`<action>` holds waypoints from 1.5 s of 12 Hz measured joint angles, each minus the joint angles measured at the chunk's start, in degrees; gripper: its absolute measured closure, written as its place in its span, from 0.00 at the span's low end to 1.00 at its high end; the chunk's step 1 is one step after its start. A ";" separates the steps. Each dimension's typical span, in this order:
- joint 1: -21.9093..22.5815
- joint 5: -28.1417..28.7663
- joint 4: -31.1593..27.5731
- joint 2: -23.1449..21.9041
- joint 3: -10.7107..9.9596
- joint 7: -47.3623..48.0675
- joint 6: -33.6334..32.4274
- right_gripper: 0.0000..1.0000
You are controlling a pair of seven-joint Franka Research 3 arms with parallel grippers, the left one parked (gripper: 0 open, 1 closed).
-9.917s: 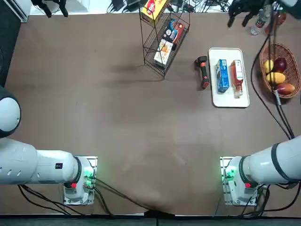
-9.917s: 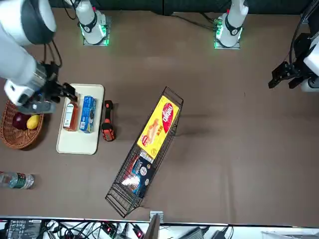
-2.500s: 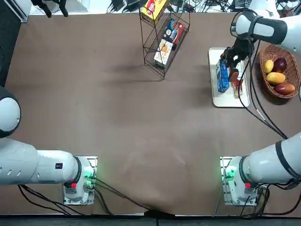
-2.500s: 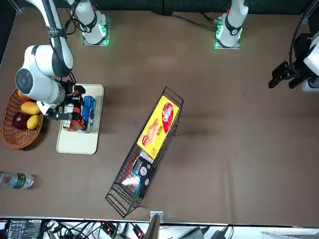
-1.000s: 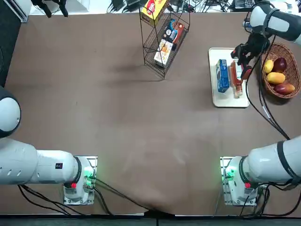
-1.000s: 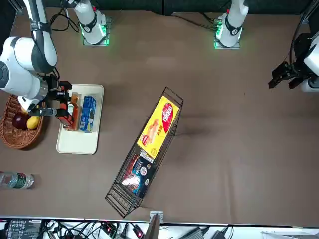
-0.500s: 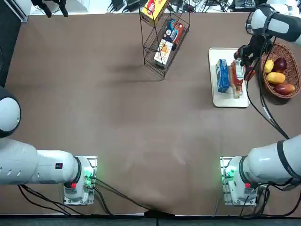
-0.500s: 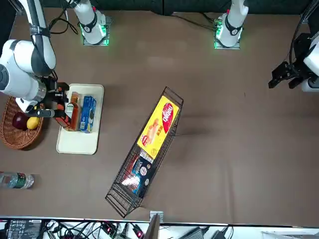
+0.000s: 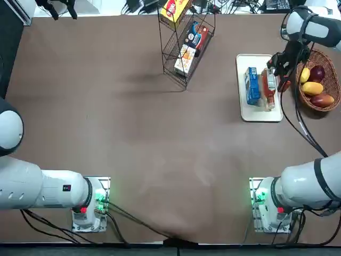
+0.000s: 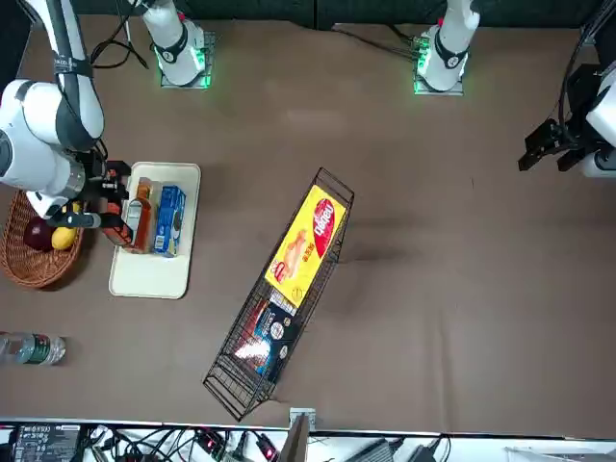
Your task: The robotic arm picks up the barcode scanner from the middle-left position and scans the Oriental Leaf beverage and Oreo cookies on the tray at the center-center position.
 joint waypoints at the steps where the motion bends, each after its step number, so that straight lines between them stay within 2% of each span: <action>1: -0.14 -0.41 0.00 0.00 0.00 0.00 0.08 0.58; 12: -0.21 -0.71 0.14 1.21 0.24 0.00 1.55 0.58; 15: 0.36 -0.70 1.10 0.31 1.46 0.00 1.57 0.58; 16: 2.00 -0.41 2.30 -0.70 2.59 0.09 1.56 0.58; 18: 4.83 1.42 3.04 -1.33 3.42 0.47 1.61 0.58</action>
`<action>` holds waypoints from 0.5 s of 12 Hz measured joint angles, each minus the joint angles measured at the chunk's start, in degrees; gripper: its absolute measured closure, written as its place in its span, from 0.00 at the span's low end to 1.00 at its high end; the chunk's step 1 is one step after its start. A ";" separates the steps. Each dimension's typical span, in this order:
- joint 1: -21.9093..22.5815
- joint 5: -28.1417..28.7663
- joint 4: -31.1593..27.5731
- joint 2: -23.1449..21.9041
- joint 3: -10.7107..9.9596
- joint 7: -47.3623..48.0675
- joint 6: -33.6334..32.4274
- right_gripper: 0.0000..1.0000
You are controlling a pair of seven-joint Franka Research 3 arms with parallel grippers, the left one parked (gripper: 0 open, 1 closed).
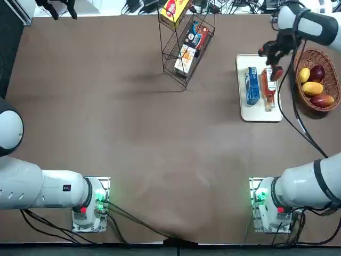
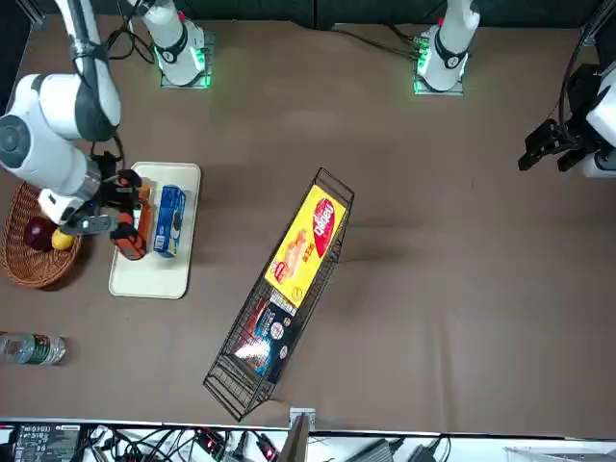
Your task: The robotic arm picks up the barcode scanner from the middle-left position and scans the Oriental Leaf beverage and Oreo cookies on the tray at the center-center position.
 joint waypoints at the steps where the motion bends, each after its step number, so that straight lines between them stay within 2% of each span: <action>1: 1.65 1.65 0.11 -0.07 0.24 0.53 0.33 0.58; 6: 10.15 3.73 0.03 1.20 0.57 7.25 2.97 0.58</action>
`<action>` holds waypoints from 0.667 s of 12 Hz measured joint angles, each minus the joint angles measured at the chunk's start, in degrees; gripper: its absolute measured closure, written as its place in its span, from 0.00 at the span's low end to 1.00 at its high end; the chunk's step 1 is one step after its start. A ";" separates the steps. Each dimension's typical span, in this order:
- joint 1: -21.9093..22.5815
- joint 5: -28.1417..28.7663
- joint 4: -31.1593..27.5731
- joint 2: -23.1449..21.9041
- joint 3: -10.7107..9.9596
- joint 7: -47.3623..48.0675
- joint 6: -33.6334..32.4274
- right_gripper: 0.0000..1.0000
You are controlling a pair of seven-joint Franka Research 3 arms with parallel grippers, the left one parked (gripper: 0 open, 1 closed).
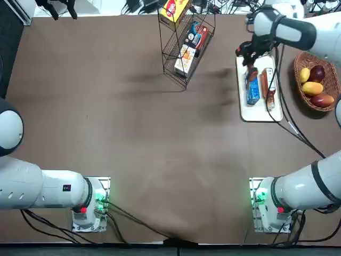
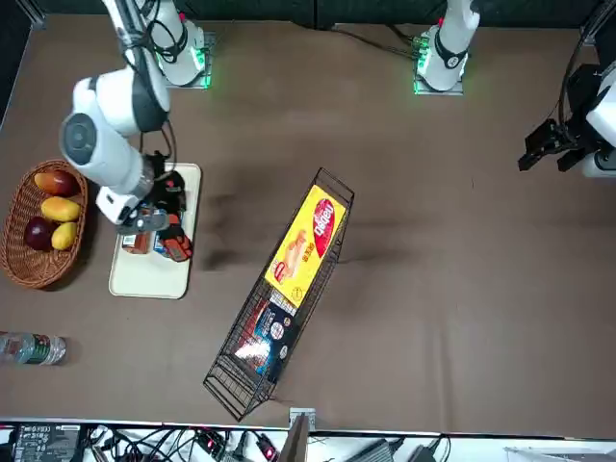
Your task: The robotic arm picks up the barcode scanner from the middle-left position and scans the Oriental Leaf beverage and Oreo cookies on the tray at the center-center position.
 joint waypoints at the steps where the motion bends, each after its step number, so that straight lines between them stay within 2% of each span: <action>1: 1.58 0.00 -0.08 0.79 0.03 2.36 1.12 0.58; 5: 6.53 -0.01 -0.31 5.78 0.07 8.89 6.57 0.58; 8: 8.15 -0.01 -0.58 8.57 0.07 12.03 9.68 0.58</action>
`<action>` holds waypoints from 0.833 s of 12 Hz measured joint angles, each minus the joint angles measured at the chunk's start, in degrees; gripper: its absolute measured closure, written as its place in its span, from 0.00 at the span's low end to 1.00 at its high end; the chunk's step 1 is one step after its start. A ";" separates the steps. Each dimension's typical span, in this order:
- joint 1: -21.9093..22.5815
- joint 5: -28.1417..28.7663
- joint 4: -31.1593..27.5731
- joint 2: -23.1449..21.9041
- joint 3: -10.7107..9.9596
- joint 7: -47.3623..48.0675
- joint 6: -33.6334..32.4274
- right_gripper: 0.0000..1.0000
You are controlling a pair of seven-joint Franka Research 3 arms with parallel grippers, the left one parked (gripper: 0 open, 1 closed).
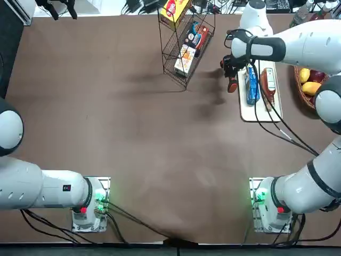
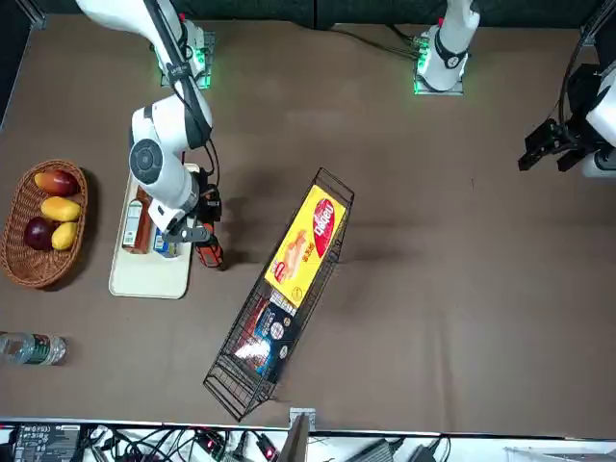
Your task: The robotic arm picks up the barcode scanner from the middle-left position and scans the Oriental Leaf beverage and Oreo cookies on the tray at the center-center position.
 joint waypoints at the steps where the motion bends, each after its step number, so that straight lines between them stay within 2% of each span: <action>1: 0.16 -0.01 -0.24 0.54 -0.01 1.13 1.00 0.58; 5: 1.10 -0.01 -2.91 2.70 -0.02 2.82 7.57 0.58; 10: 1.10 -0.01 -4.72 4.29 -0.08 2.99 11.64 0.58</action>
